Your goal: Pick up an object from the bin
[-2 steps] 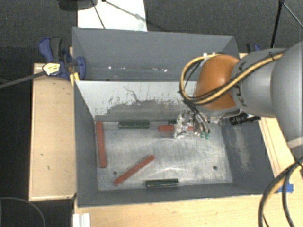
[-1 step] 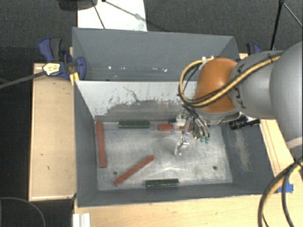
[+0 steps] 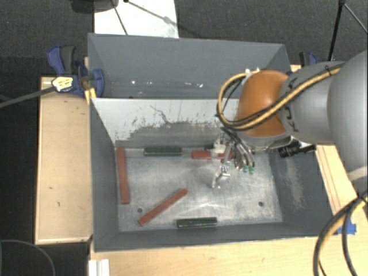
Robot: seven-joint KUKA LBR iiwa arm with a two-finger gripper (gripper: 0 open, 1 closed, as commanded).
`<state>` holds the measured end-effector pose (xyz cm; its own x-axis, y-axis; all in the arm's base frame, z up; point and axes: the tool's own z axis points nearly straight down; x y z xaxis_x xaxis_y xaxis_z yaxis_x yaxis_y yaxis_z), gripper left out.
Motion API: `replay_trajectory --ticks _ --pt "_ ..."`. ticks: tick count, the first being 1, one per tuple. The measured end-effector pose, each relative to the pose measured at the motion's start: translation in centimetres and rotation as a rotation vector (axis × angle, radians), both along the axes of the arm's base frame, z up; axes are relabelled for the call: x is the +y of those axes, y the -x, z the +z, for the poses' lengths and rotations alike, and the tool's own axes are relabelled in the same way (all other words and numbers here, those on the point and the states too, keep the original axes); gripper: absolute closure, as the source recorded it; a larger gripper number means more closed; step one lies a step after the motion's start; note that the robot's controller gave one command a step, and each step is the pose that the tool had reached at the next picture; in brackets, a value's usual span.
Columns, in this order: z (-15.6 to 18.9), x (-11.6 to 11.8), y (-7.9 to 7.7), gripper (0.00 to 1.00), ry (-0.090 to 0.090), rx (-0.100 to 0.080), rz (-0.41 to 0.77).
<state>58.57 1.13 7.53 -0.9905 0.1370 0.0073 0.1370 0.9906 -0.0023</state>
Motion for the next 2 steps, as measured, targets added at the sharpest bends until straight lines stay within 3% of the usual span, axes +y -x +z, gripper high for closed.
replay_trajectory --ticks 1,2 --pt "0.3 3.2 0.6 0.0 0.007 -0.01 0.074" --pt "0.6 9.4 5.8 0.0 -0.002 -0.009 0.225"
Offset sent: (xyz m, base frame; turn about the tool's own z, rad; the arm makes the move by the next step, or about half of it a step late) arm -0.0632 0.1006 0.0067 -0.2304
